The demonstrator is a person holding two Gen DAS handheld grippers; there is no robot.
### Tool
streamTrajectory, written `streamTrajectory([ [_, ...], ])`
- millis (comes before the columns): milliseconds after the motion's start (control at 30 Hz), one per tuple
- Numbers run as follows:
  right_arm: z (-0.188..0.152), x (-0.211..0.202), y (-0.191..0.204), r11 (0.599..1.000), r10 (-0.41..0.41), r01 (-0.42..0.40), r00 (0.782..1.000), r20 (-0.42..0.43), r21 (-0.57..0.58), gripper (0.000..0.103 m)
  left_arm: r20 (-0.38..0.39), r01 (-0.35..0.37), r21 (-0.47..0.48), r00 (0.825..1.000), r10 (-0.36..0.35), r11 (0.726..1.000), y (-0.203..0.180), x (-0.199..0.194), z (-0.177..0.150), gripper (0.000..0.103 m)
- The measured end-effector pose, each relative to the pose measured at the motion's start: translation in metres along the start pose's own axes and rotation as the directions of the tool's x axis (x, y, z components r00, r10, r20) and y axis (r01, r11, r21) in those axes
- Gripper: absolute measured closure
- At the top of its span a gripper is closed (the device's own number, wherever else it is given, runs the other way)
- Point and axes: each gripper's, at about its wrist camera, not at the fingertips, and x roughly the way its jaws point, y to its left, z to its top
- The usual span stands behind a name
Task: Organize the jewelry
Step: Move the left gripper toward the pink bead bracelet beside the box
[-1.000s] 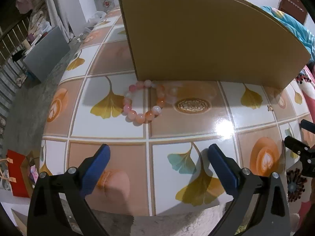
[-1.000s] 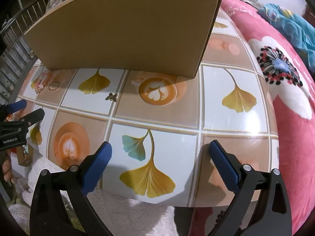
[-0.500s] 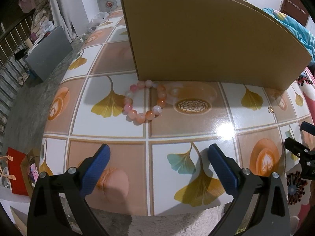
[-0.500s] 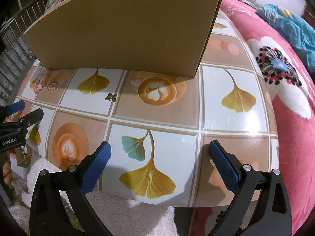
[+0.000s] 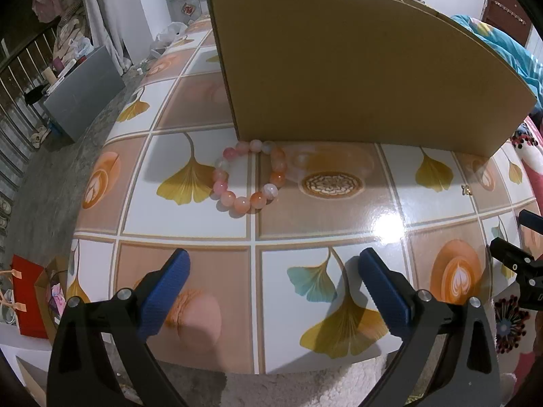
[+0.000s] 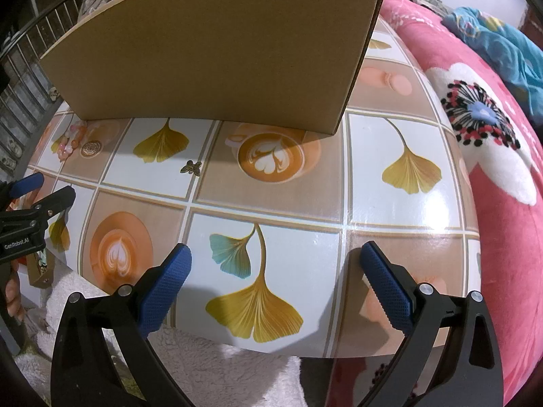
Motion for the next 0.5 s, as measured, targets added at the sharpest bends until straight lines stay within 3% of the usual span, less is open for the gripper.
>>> streamTrajectory([
  [500,0.0018,0.0,0.0017,1.0,0.001,-0.001,1.0,0.003,0.002,0.007,0.003,-0.001,0.002,1.0,0.001,1.0,-0.0008,0.0003,0.0002,0.005],
])
